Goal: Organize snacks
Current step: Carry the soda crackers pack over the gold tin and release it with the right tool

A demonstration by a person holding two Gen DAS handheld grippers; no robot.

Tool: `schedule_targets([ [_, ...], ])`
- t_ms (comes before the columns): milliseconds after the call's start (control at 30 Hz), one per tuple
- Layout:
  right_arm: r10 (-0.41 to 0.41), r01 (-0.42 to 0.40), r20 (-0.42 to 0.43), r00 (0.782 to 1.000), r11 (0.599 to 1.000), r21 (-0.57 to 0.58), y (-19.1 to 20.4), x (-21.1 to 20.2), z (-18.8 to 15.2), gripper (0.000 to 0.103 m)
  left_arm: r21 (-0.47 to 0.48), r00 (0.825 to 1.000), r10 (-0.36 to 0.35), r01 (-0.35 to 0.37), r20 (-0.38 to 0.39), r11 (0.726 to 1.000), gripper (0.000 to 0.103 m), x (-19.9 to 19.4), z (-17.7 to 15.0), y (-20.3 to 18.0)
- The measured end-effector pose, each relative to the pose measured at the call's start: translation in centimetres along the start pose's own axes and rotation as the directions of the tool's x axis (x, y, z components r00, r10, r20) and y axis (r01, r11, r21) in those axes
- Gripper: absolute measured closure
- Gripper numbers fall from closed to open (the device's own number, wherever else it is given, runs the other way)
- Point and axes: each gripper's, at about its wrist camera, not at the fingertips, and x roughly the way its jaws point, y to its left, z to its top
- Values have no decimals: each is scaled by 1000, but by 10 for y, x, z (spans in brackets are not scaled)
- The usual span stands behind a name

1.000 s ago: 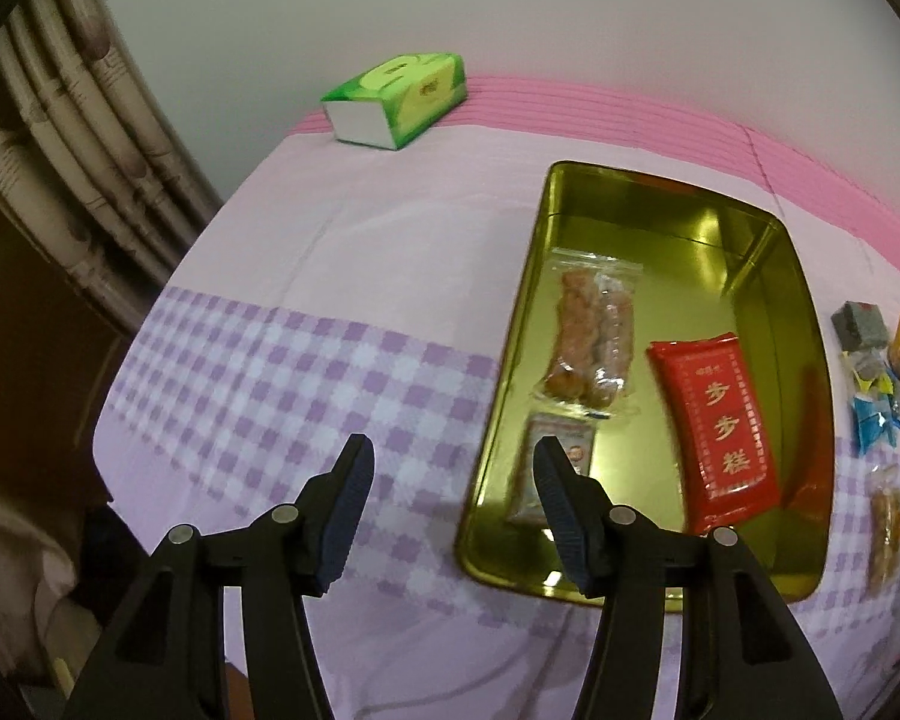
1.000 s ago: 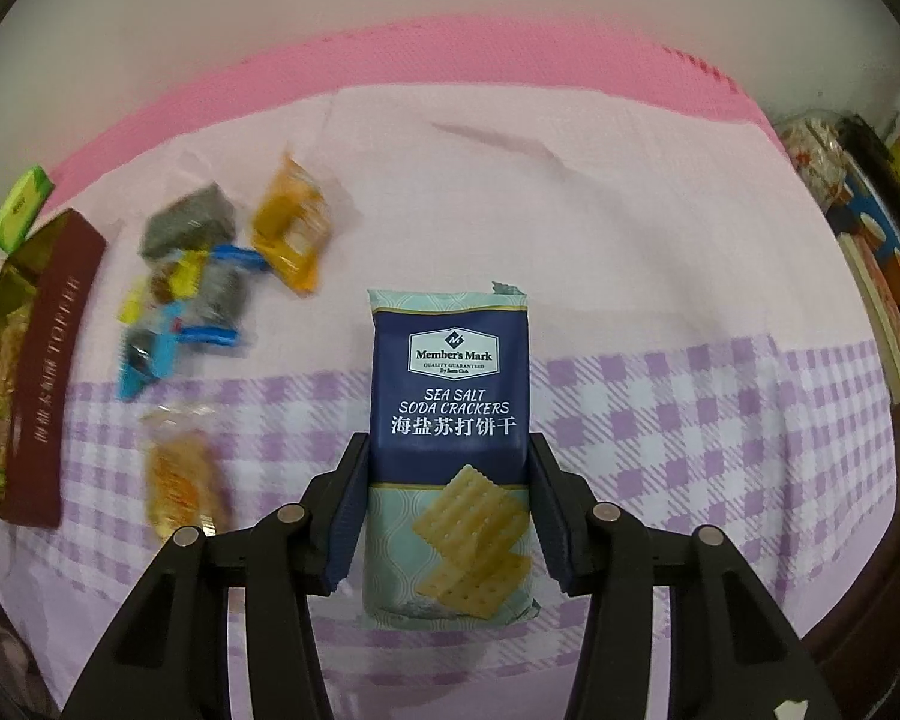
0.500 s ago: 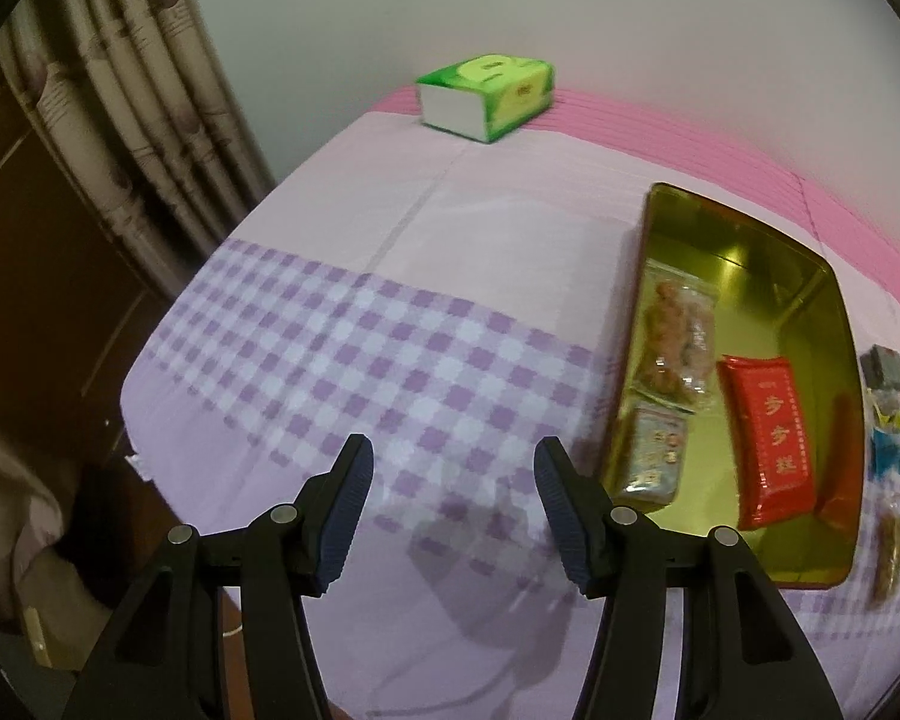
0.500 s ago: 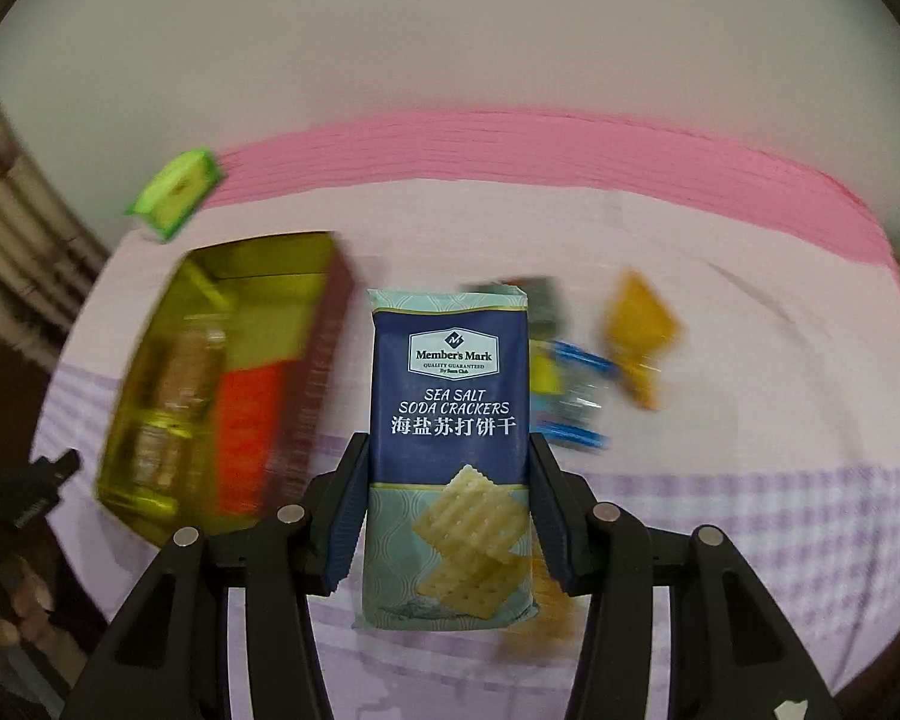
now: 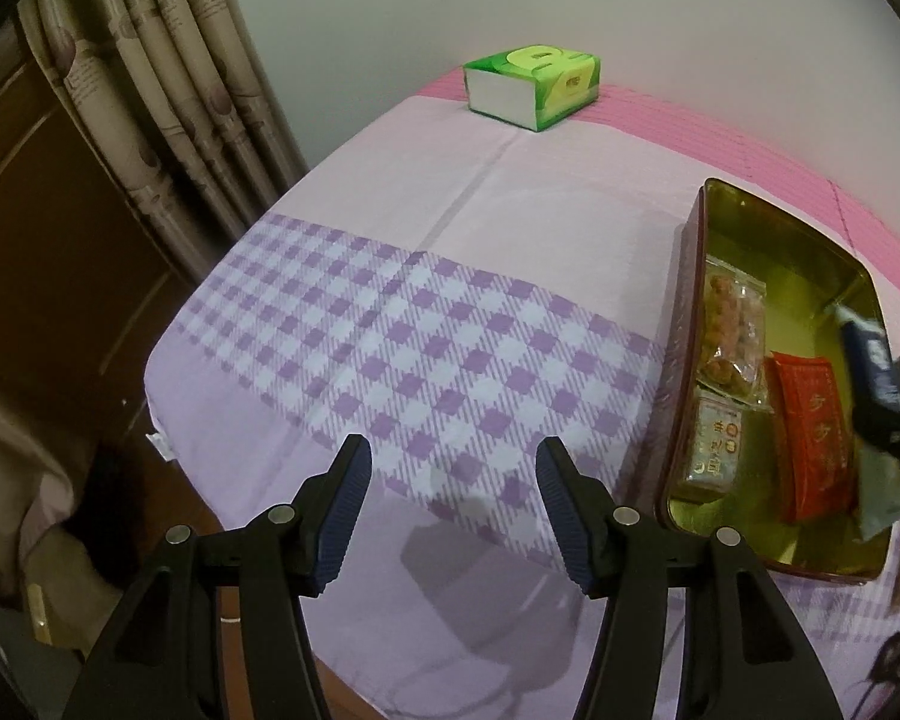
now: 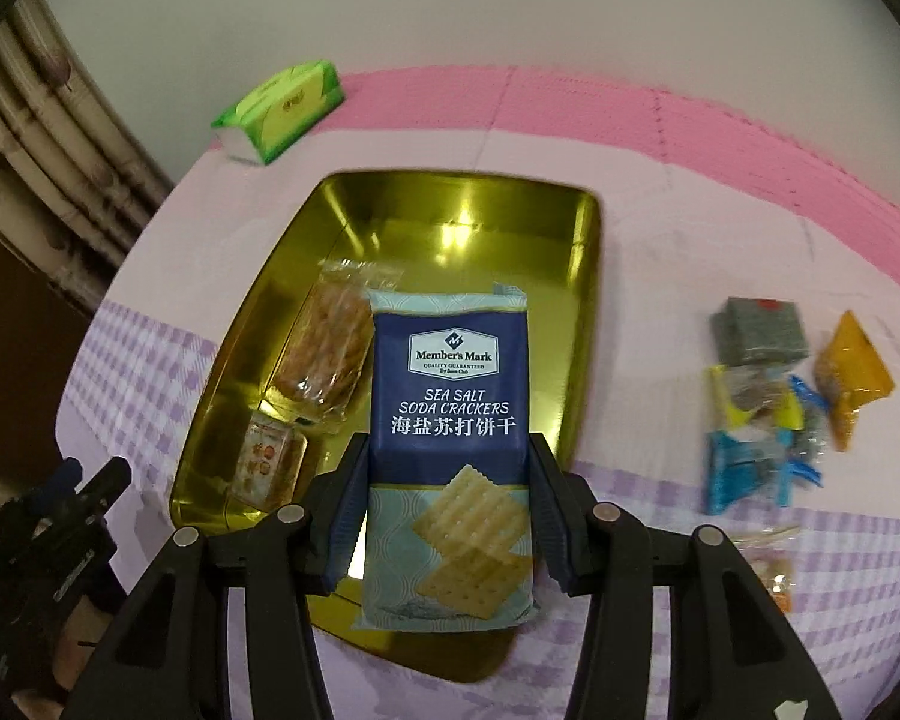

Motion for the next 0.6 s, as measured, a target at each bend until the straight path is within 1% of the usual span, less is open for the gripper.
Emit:
schedule_targets([
  [67, 5, -5, -20, 1000, 1000, 3, 2, 6, -4, 57, 5, 1000, -2, 2, -4, 1000, 43, 1, 1, -1],
  [100, 1, -1, -27, 1000, 1000, 2, 10, 16, 3, 57, 6, 1000, -4, 4, -4, 1000, 43, 1, 1, -2],
  [233, -5, 5, -46, 999, 1000, 1, 21, 31, 8, 57, 16, 1000, -6, 6, -4, 1000, 42, 2, 1, -4],
  [500, 14, -12, -85, 996, 1000, 21, 22, 43, 6, 56, 18, 1000, -7, 7, -5, 1000, 42, 1, 0, -5],
  [600, 15, -14, -80, 997, 1000, 15, 23, 42, 4, 55, 16, 1000, -6, 6, -4, 1000, 42, 1, 0, -5],
])
